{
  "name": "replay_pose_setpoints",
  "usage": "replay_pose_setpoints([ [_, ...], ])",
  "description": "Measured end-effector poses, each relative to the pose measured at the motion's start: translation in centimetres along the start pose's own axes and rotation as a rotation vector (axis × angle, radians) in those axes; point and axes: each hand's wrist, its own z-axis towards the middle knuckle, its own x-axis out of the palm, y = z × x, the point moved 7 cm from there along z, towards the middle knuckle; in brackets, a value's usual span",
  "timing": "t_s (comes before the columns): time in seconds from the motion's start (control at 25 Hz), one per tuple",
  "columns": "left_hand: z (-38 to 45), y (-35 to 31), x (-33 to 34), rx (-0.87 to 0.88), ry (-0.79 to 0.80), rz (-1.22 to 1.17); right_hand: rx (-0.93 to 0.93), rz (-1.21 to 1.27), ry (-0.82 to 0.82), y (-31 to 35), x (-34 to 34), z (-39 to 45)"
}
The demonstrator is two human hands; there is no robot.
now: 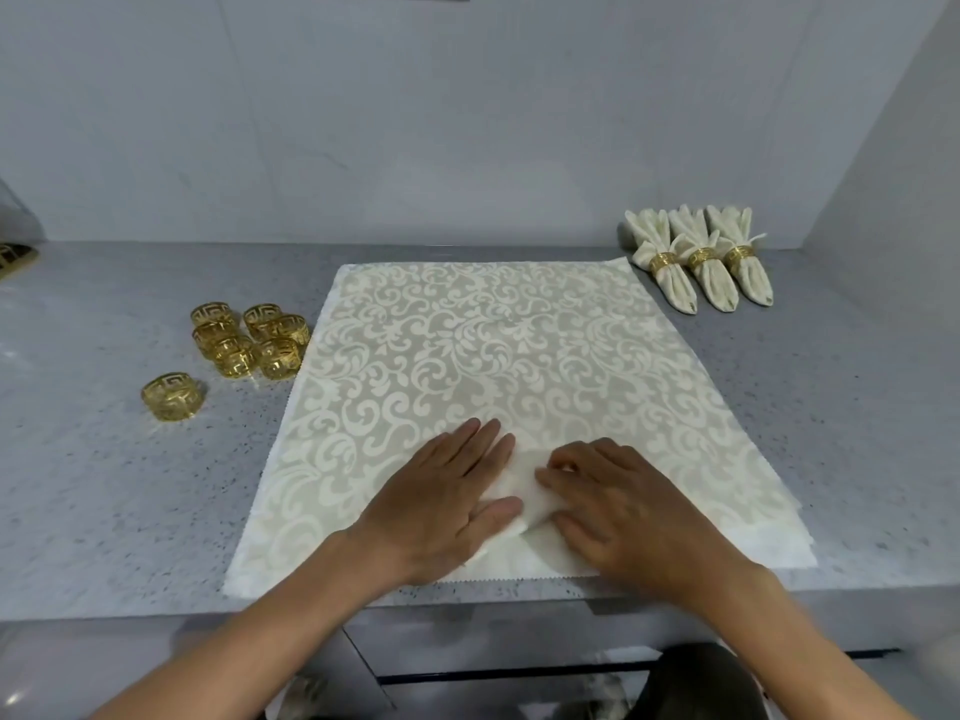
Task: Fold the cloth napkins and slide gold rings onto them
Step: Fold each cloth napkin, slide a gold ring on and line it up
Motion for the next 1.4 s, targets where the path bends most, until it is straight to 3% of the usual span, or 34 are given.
replay_pose_setpoints([
  [0.16,-0.6,-0.7,-1.4,0.025,0.066,-0.008,0.046,0.072,-0.064,-0.1,-0.3,-0.1],
  [0.32,-2.8,-2.4,-3.4,0.156,-0.25,0.058,0.067,0.092,-0.097,-0.5,-0.2,-0.1],
  [0.56,-2.6,-1.6,-3.8,-0.02,-0.312,-0.084,0.082,0.067,-0.127,-1.3,-0.5,-0.5],
  [0.72,-0.8,0.8,-5.1,-0.181,-0.201,-0.417,0.083,0.241,-0.061,-3.2,-0.8,0.0],
  [0.84,0.8,2.9,-5.0,-0.306,-0.045,-0.828,0.306,0.518,-0.018,-5.9,-1.5,-0.2],
  [0.92,1.4,4.1,-4.7,-0.352,-0.06,-0.933,0.436,0.659,-0.056,-6.8,-1.5,-0.6],
  [1.04,2.0,4.6,-4.7,-0.366,-0.112,-0.767,0.508,0.661,-0.145,-6.8,-1.4,-0.7],
  [1.2,1.9,4.6,-5.0,-0.258,-0.233,-0.517,0.465,0.58,-0.256,-6.6,-1.8,-1.5],
  [1.4,1.5,3.3,-5.2,-0.061,-0.432,-0.189,0.337,0.181,-0.34,-6.0,-2.3,-2.6],
])
